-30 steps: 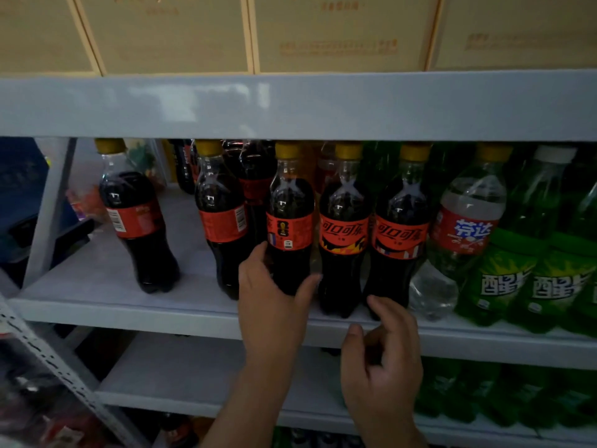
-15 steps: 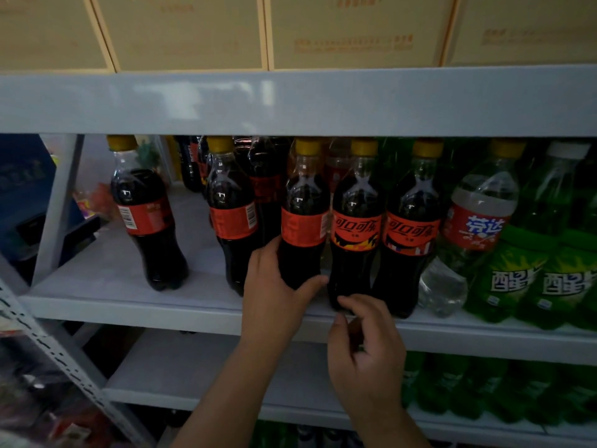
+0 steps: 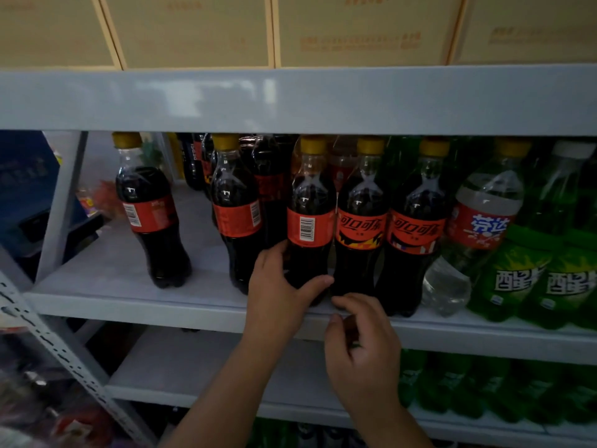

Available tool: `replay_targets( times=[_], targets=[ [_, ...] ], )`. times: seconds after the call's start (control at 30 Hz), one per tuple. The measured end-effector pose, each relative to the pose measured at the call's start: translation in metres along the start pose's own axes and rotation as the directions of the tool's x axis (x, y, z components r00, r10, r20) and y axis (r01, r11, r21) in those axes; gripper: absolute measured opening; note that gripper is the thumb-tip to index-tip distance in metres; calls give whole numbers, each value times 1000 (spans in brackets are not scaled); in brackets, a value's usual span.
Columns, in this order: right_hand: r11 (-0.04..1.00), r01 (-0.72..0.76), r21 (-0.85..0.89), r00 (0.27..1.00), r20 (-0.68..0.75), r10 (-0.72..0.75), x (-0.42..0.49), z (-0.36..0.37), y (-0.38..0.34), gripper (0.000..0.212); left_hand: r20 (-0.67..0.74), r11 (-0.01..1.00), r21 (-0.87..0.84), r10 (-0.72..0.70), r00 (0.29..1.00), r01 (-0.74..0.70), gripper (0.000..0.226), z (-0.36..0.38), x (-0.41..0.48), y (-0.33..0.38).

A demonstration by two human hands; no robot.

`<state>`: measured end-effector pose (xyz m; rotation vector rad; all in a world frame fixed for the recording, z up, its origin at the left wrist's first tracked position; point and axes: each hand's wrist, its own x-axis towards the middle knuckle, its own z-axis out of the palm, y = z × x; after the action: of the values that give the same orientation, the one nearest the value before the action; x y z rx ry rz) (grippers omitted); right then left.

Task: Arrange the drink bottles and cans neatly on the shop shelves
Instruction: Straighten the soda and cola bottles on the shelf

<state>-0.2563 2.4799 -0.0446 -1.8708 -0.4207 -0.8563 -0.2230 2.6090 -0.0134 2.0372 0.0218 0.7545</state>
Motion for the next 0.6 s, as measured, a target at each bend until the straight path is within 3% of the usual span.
replay_targets(
  times=[0.27,0.4,0.47,0.6],
  targets=[
    [1000,6,-17,1000,13,-6,3,4,-3,20,179,986,-164,27,983,2,59,-18,-4,-11],
    [1000,4,-17,999,38,-3,0,8,-6,22,14,998,-43,39,999,-39,68,-7,-4,1],
    [1000,-12,-10,998,58,13,-3,9,-7,23,-74,1000,-7,-7,997,7,79,-2,-3,2],
    [999,-37,-19,996,78,38,0,10,-6,24,-31,989,-141,-47,998,42,70,-1,-6,-6]
  ],
)
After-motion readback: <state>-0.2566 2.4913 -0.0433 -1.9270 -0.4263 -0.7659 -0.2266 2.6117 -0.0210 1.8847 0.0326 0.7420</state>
